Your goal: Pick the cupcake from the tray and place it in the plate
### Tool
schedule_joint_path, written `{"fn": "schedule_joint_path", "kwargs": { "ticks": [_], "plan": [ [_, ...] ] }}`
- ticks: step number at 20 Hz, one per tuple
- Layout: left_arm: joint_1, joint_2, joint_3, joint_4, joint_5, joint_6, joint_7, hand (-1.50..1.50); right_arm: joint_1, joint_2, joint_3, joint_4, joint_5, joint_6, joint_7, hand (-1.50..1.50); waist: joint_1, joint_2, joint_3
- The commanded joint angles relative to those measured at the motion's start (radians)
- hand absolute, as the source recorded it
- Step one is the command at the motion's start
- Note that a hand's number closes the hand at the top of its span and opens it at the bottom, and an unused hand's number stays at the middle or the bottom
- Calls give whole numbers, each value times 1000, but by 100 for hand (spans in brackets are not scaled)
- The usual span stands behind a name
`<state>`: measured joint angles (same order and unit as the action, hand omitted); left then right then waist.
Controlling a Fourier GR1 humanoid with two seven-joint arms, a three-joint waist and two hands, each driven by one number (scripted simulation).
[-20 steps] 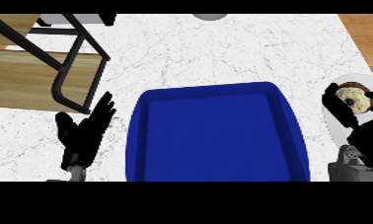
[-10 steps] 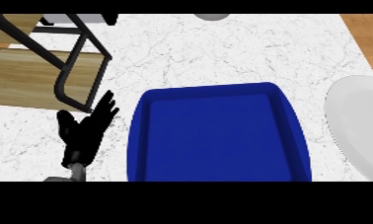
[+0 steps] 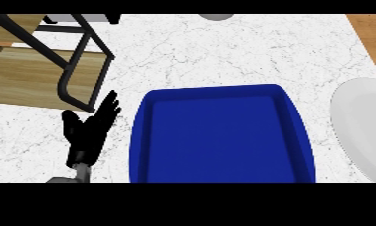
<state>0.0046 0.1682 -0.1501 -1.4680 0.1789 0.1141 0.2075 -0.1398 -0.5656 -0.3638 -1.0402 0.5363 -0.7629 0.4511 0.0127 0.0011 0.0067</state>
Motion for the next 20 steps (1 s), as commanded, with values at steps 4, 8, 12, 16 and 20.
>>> {"fn": "schedule_joint_path", "kwargs": {
  "ticks": [4,8,12,16,20],
  "plan": [
    [45,-26,-15,42,-13,-5,-34,0,-59,8,-138,227,-288,115,-442,-150,-6,3,-2],
    [-7,18,18,-4,8,-23,46,0,-133,38,-218,278,-372,96,-646,-150,0,3,-2],
    [16,-2,4,-11,-12,-5,30,0,-115,46,-355,261,-514,115,-807,-150,-9,0,-3],
    [-24,14,54,64,-2,-29,18,0,-78,10,-401,232,-594,205,-783,-150,-18,-1,-6],
    [29,1,36,25,-4,-38,13,0,85,88,-437,125,-700,375,-860,-150,-23,-4,-7]
  ]
}}
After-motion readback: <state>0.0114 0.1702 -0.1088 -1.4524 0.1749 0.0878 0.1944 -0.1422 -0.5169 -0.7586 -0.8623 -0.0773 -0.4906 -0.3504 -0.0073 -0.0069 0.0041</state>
